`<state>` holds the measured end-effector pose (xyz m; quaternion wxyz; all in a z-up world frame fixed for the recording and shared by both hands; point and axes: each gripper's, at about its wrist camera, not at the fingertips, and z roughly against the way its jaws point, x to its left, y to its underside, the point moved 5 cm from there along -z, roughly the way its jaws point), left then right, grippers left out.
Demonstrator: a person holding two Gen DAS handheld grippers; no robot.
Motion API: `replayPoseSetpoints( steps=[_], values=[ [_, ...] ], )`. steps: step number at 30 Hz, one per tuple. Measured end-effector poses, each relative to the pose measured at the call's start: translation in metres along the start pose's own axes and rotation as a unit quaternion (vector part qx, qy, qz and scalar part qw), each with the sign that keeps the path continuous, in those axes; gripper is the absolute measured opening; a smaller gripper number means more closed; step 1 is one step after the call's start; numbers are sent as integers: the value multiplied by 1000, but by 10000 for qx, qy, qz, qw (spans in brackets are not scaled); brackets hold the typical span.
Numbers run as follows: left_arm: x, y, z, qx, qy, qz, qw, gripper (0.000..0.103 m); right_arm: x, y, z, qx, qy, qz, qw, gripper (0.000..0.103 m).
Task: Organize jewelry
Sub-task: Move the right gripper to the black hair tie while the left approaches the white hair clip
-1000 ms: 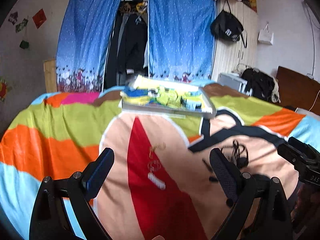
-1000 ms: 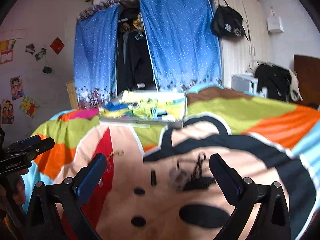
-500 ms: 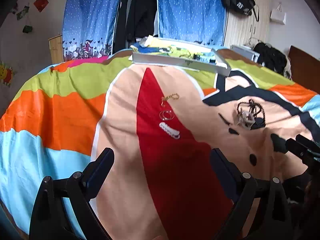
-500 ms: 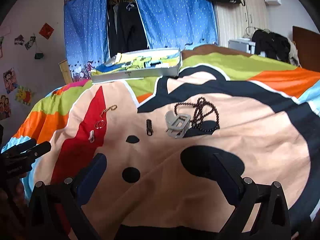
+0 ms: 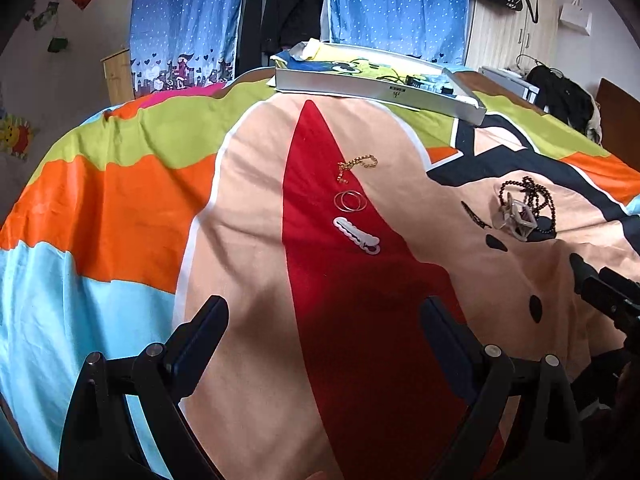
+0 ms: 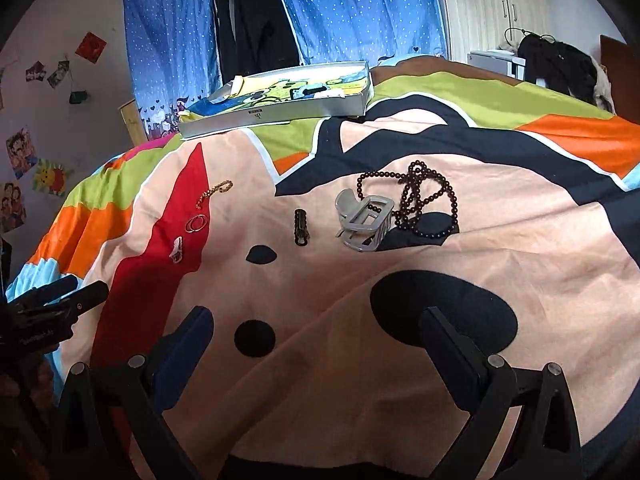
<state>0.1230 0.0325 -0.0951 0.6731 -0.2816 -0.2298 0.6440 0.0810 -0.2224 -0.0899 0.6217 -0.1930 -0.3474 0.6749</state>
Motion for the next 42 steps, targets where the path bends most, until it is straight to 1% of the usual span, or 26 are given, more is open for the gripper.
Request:
replayPoseSetpoints(
  steps=[6,10,13,14,16,18,22,23,24,26,28,29,30,31,37,38,41,42],
  values=[
    [6,-8,-10,61,-20,124,9999,94,2,-12,-7,-63,-324,52,9994,103],
    [7,-17,-17,49,119,211,9997,94,5,-18,-19,26,-548,98,9984,103],
    [2,-24,-21,20,203,159,9997,93,5,-22,-28,94,-747,42,9972,103],
    [0,-27,-25,19,232,127,9996,93,5,-23,-30,120,-812,10,9966,101],
    [-3,-31,-31,59,278,95,9996,93,4,-26,-37,180,-928,-31,9955,91],
    [-4,-36,-40,158,356,131,9992,93,4,-28,-44,271,-980,-8,9948,71],
    [-6,-45,-59,437,564,248,9971,91,5,-36,-66,542,-1080,85,9926,59],
    [-7,-50,-63,487,652,229,9964,89,6,-39,-71,615,-1084,128,9921,53],
    [-8,-54,-66,502,699,213,9961,84,7,-43,-77,653,-1081,180,9918,48],
    [-9,-59,-74,572,750,214,9953,76,6,-48,-88,774,-959,237,9921,46],
    [-9,-62,-84,742,773,282,9938,62,7,-49,-101,921,-926,177,9913,45],
    [-10,-62,-90,857,793,306,9927,58,6,-49,-106,984,-888,165,9910,43],
    [-10,-62,-94,933,759,307,9923,53,6,-49,-111,1044,-857,172,9907,41],
    [-10,-62,-99,1009,711,290,9919,50,8,-49,-116,1097,-815,205,9904,41],
    [-8,-52,-121,1404,444,295,9887,43,4,-56,-134,1164,-603,124,9913,40],
    [-7,-50,-122,1363,402,253,9895,43,3,-56,-137,1195,-583,101,9911,40],
    [-8,-49,-122,1300,319,136,9909,42,4,-54,-147,1252,-498,153,9908,35],
    [-7,-48,-122,1301,297,119,9910,38,3,-53,-148,1250,-467,133,9910,33]
  ],
)
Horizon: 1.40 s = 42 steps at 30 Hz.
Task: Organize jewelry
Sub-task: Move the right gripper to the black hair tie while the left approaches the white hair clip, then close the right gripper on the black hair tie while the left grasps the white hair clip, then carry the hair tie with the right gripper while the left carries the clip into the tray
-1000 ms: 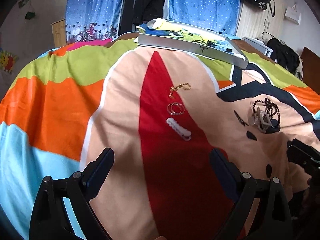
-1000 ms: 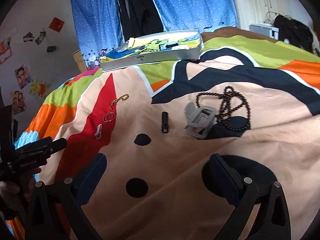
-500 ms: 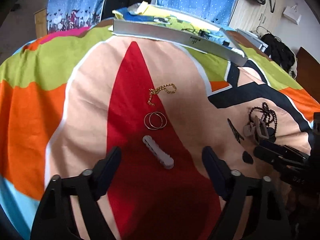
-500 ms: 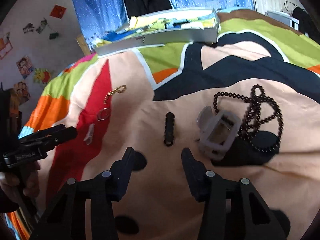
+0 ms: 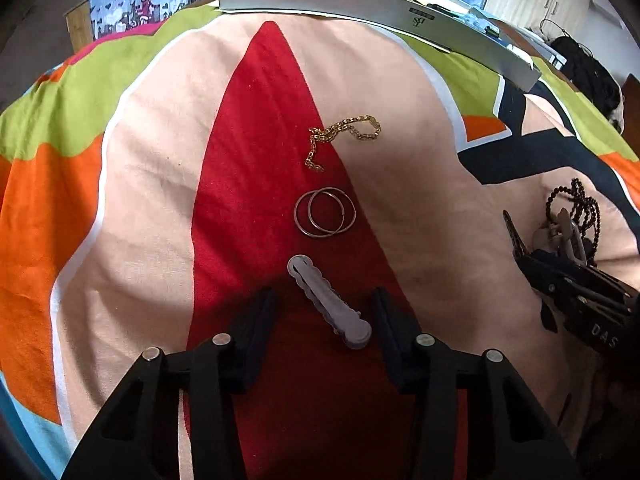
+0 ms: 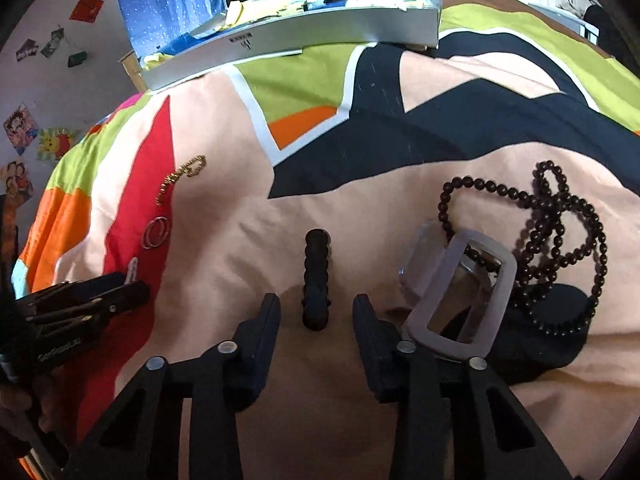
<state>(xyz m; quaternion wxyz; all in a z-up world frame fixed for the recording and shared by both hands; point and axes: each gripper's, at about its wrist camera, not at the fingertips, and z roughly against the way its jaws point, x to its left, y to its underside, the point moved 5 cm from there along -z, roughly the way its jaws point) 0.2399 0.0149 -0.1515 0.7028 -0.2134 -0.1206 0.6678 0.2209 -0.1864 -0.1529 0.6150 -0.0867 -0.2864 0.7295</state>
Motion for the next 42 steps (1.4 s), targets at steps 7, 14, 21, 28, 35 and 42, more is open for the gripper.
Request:
replayPoseSetpoints(
  steps=[7,14,21,28,35,42],
  values=[
    [11,1,2,-6,87,144,9999,12,2,4,-1,-45,-31,7,10000,15],
    [4,9,20,-244,491,122,9984,12,7,11,15,-283,-261,-130,9992,15],
    [-6,13,41,-500,744,77,9959,12,23,13,41,-736,-394,-28,9965,15],
    [-12,-11,59,-844,746,46,9936,12,31,-3,59,-1108,-539,-3,9924,15],
    [-16,-67,73,-1310,755,-15,9885,12,26,-41,77,-1525,-563,64,9867,15],
    [-25,-136,72,-1782,883,-131,9799,12,17,-90,83,-1883,-519,181,9806,15]
  ],
)
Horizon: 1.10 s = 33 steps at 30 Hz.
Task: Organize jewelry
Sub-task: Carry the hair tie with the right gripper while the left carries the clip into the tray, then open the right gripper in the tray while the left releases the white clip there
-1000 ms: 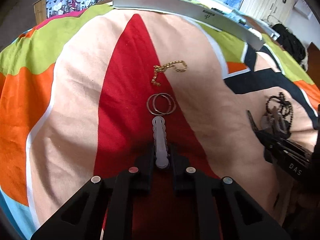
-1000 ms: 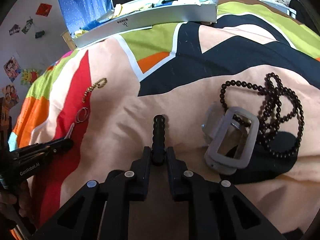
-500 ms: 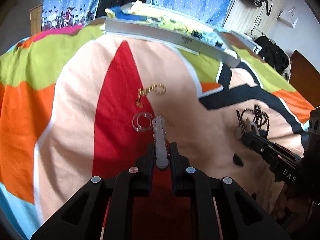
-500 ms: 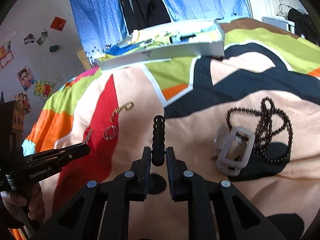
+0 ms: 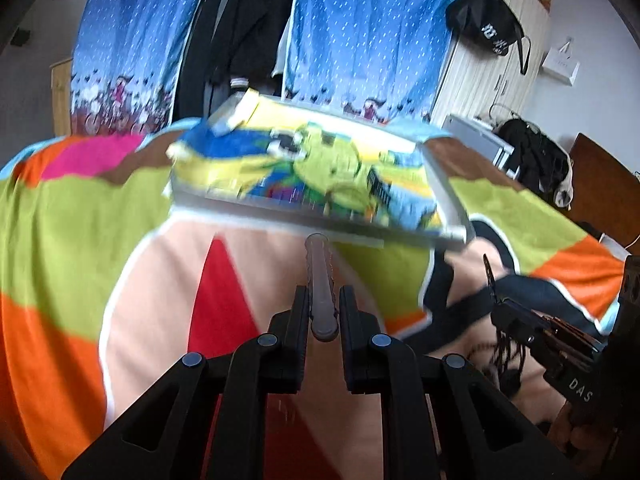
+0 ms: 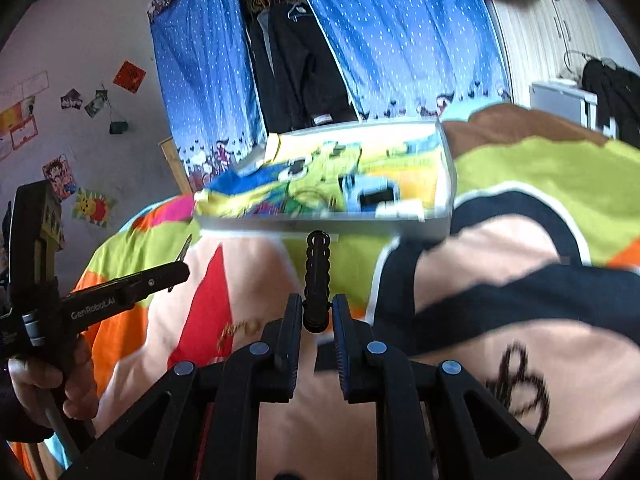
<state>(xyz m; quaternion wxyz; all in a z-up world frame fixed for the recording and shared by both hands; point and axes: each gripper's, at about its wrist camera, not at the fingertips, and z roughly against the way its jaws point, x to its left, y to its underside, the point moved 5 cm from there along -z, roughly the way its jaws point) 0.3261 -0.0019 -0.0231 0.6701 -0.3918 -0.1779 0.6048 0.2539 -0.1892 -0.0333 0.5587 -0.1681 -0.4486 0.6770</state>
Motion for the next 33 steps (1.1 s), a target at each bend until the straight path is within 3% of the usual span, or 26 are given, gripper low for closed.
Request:
replayPoseSetpoints(
  steps=[8,14,23,33],
  values=[
    [11,-55,-43,-279,139,-10,9995,12,1,-54,-43,-188,72,195,9996,15],
    [30,-67,-75,-169,94,5,9998,12,8,-72,-77,-133,110,428,9989,15],
    [55,-71,-97,-65,-6,275,9996,12,8,-70,-119,137,210,458,9986,15],
    [59,-68,-104,118,-47,465,9988,12,2,-65,-130,363,292,393,9981,15]
  ],
)
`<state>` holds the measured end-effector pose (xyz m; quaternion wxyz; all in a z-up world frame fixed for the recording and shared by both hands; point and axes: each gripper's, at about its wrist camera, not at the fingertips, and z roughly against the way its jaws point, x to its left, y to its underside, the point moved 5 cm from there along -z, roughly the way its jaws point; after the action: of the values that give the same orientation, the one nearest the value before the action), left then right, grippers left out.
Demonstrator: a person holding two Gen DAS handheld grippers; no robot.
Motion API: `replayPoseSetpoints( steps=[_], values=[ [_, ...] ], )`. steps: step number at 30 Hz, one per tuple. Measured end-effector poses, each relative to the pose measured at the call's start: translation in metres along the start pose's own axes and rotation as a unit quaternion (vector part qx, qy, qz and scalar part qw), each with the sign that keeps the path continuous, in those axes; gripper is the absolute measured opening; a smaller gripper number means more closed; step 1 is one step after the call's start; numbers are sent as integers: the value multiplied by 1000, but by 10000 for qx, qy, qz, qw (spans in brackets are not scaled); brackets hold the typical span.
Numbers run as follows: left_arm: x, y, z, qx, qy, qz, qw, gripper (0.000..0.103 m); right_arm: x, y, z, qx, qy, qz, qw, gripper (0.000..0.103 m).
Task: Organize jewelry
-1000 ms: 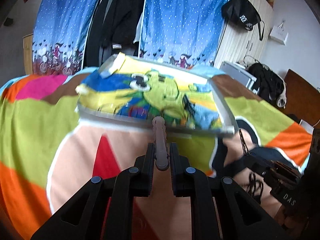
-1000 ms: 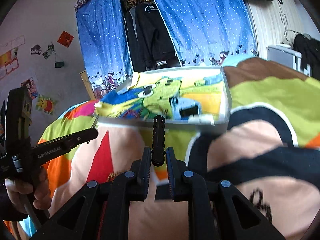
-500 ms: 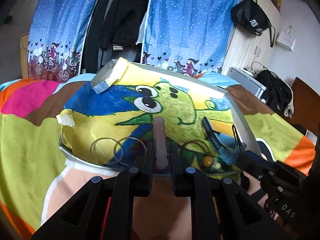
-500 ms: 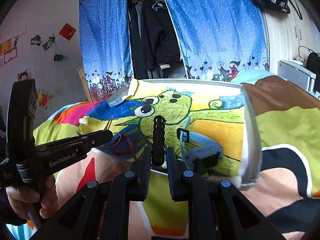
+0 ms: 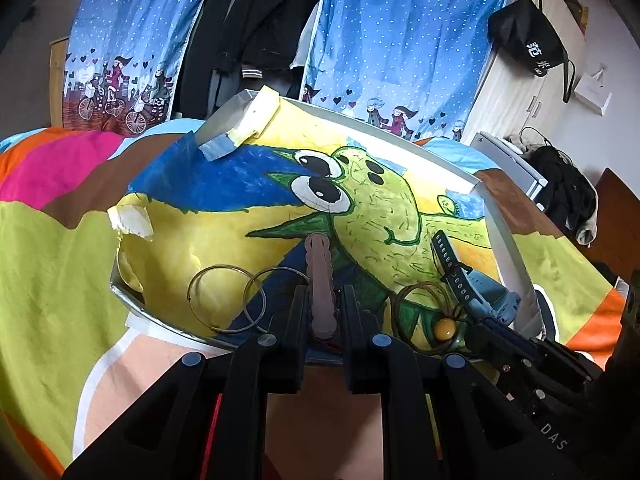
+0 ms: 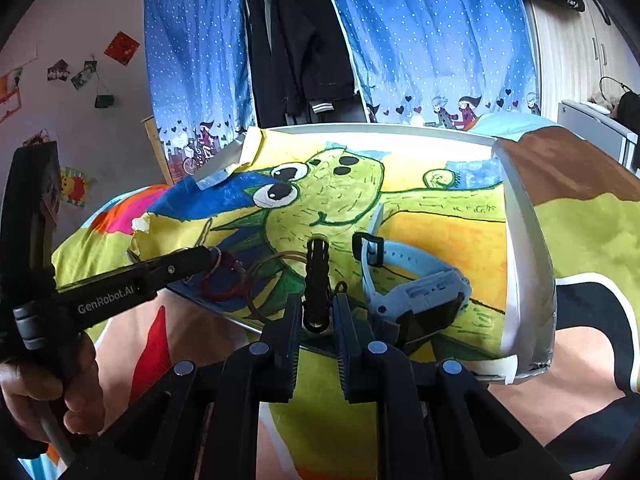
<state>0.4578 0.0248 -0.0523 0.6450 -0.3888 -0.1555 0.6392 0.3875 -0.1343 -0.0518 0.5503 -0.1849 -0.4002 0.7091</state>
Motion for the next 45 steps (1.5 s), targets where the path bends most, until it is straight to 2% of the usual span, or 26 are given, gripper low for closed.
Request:
replayPoseSetpoints(
  steps=[6,7,11,14,15,17,21,22,25,27,32,40,45],
  values=[
    [0,1,3,-1,-90,44,9999,13,-2,1,4,14,61,0,10000,16],
    [-1,1,5,-8,-96,51,9999,19,-3,0,6,-6,76,4,10000,16],
    [-4,0,21,-262,-125,107,9995,59,-5,1,20,-154,134,15,9998,32],
    [-6,1,34,-367,-139,126,9992,64,-8,0,35,-270,183,-14,9995,38],
    [-7,2,39,-379,-178,102,9991,65,-9,0,39,-301,211,-14,9993,45],
    [-8,4,49,-427,-260,80,9987,76,-11,-1,51,-410,271,-16,9988,55],
    [-10,8,71,-590,-342,65,9977,78,-12,-1,76,-623,301,-35,9976,77],
    [-12,10,79,-639,-389,40,9972,79,-12,-1,83,-682,292,-38,9972,79],
    [-17,16,101,-815,-471,-19,9956,91,-12,1,103,-831,286,-34,9961,89],
    [-21,21,117,-1004,-506,-29,9937,94,-12,3,117,-918,272,-27,9954,98],
    [-37,40,153,-1166,-588,-187,9913,96,-9,12,154,-1144,254,-18,9931,103],
    [-76,80,214,-1425,-428,-490,9876,99,-5,40,218,-1396,374,20,9895,103],
    [-96,108,241,-1449,-335,-630,9869,99,-1,64,252,-1458,468,87,9882,103]
  ],
)
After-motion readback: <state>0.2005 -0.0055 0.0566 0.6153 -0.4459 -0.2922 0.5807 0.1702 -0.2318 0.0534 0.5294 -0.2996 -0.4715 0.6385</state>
